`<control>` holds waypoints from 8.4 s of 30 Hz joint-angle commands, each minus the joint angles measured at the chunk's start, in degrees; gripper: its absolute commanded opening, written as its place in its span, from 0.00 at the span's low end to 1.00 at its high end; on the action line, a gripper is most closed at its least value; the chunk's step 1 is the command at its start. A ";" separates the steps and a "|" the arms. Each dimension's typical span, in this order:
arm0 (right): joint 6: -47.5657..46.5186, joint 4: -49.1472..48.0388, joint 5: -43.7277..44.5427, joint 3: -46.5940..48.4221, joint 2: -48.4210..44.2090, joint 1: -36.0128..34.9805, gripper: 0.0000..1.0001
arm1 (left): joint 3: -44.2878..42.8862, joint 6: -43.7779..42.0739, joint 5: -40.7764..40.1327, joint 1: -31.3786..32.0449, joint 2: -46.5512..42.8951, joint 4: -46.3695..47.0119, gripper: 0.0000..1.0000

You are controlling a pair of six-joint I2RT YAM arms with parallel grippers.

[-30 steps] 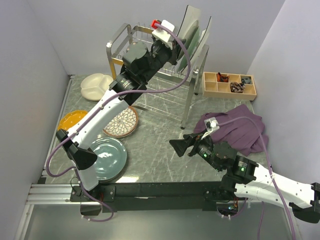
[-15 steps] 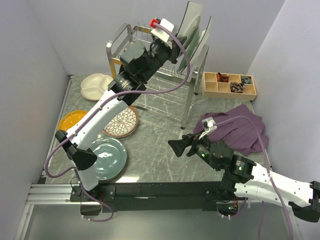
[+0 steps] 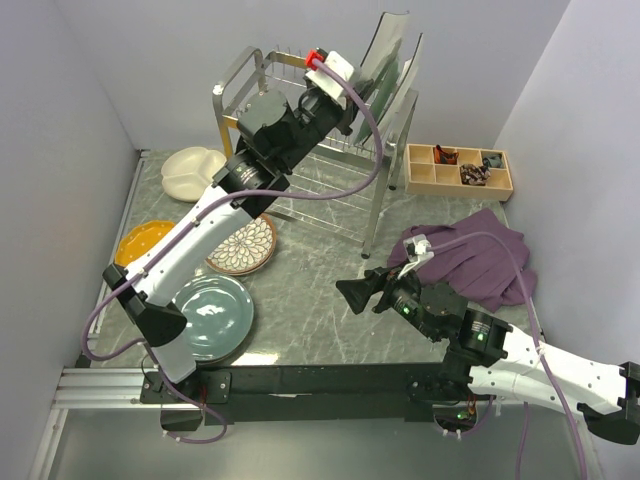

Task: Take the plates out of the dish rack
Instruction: Unload the plate from the dish rack, then place the plate at the center of the board.

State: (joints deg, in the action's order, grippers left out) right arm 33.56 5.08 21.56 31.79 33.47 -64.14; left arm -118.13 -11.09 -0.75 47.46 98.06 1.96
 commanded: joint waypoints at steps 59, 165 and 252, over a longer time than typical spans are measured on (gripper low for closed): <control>7.04 9.42 3.40 4.25 -13.33 -0.20 0.98 | 36.64 -63.17 -46.70 40.95 -36.71 12.54 0.01; 17.15 25.06 8.41 -5.34 -19.94 0.15 0.99 | 80.42 16.70 -19.81 38.32 -4.46 7.10 0.56; 17.50 24.54 8.85 -8.94 -24.33 0.07 0.99 | 54.23 35.00 -25.35 15.64 11.18 3.32 0.61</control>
State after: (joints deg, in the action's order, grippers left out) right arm 51.13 30.94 29.87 23.11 9.80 -63.77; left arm -61.01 22.39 -26.41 63.68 108.07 3.16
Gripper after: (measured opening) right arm 0.986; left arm 0.612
